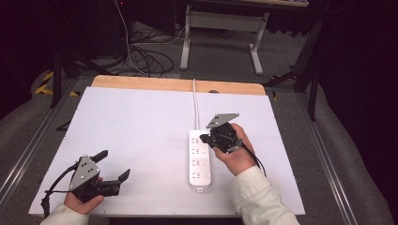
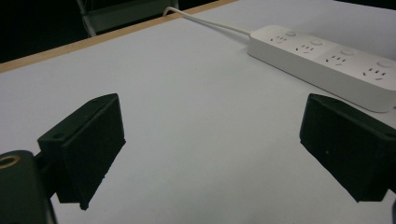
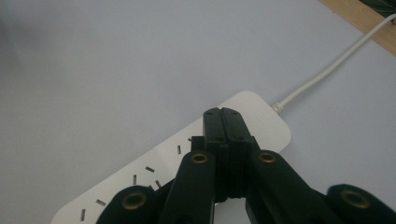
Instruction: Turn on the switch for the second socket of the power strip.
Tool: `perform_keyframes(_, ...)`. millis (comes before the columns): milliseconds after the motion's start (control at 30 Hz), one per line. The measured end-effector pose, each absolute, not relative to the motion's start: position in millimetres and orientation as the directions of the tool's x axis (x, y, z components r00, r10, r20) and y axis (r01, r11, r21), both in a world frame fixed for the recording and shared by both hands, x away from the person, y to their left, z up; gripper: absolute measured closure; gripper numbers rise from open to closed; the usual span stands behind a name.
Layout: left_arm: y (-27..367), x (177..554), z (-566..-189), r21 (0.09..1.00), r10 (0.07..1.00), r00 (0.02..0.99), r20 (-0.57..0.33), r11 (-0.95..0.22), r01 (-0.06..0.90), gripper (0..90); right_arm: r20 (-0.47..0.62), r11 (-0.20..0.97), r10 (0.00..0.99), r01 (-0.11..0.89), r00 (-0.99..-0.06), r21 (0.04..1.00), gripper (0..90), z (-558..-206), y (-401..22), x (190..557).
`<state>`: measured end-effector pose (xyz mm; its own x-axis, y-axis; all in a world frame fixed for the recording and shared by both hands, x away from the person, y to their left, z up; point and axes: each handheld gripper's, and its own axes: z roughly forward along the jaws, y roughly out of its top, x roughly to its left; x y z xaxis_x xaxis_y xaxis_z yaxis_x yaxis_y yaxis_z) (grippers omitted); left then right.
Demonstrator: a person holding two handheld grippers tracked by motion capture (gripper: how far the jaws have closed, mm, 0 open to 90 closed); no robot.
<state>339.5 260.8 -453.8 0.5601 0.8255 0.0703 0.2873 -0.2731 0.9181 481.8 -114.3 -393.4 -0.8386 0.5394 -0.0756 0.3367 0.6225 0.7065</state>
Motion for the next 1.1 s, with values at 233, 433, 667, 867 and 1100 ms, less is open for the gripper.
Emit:
perform_keyframes(233, 260.5, 339.7, -454.1, 0.917, 0.827, 0.558, 0.071, -0.274, 0.289, 7.0, -0.083, 0.624, 0.528, 0.320, -0.845, 0.713, 86.1, -391.7, -116.3, 480.8)
perform_keyframes(433, 260.7, 339.8, -454.2, 0.917, 0.828, 0.556, 0.070, -0.273, 0.291, 7.0, -0.101, 0.603, 0.521, 0.282, -0.848, 0.746, 58.9, -390.4, -116.0, 480.5)
perform_keyframes(667, 260.8, 339.7, -453.9, 0.918, 0.829, 0.555, 0.069, -0.271, 0.291, 6.9, -0.130, 0.579, 0.540, 0.255, -0.832, 0.775, 38.5, -385.4, -118.5, 475.1)
perform_keyframes(867, 261.6, 339.9, -453.8, 0.919, 0.831, 0.552, 0.067, -0.268, 0.291, 6.8, -0.115, 0.527, 0.567, 0.251, -0.816, 0.812, 33.7, -373.0, -133.0, 466.1)
perform_keyframes(1100, 262.2, 339.7, -453.2, 0.919, 0.831, 0.553, 0.069, -0.268, 0.289, 6.9, -0.087, 0.493, 0.584, 0.268, -0.807, 0.827, 30.6, -364.6, -150.2, 457.7)
